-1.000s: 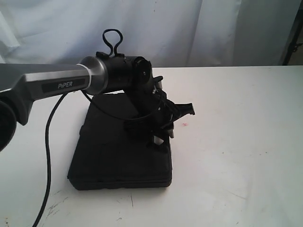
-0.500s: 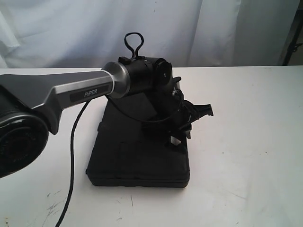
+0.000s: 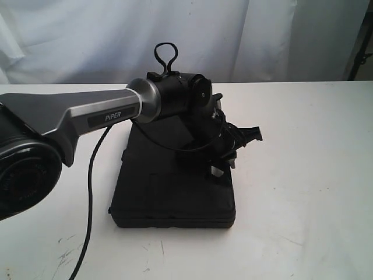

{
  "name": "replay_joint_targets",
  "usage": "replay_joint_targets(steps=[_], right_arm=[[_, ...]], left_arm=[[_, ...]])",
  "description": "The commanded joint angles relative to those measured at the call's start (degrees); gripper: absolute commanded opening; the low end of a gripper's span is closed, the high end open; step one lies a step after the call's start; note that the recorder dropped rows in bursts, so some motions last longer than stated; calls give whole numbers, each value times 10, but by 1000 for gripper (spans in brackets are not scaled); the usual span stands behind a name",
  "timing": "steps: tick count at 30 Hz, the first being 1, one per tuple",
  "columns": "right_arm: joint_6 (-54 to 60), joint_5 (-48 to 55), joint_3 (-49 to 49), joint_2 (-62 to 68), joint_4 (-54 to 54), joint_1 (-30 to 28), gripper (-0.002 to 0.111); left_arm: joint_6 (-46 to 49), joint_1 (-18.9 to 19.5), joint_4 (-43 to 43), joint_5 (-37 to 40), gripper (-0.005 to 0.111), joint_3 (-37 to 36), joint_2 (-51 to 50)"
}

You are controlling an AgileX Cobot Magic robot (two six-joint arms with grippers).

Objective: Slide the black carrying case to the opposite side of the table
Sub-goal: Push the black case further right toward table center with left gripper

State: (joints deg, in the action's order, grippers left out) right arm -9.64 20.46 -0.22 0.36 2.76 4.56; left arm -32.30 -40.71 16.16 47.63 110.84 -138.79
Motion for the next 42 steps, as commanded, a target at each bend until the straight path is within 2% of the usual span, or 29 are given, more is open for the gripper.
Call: replay_joint_targets(steps=[1,5,7,11,15,22,30,33,34,36,39,42], right_arm=[[-1,-3,2,-4,-3,-2,0],[-1,-3,2,-4,-3,-2,0],[-1,-3,2,-4,-3,-2,0],[-1,-3,2,-4,-3,-2,0],[-1,-3,2,-4,-3,-2,0],[-1,-3,2,-4,-3,-2,0],[-1,-3,2,-4,-3,-2,0],[-1,-3,2,-4,-3,-2,0],[-1,-3,2,-4,-3,-2,0],[-1,-3,2,-4,-3,-2,0],[-1,-3,2,-4,-3,-2,0],[-1,-3,2,-4,-3,-2,0]], left_arm=[[14,-2,13,-44,1,8,6],[37,-2,13,-36,5,8,6],[47,-2,13,-31,13,8,6],[69,-2,13,-12,38,8,6],[89,2,9,-5,54,8,12],[90,2,-13,6,55,29,22],[95,2,9,0,55,46,24],[103,2,-6,9,53,48,26],[103,2,-20,12,49,48,29],[102,2,-49,22,34,48,40],[101,2,-74,30,2,48,59],[104,2,-113,40,0,48,83]])
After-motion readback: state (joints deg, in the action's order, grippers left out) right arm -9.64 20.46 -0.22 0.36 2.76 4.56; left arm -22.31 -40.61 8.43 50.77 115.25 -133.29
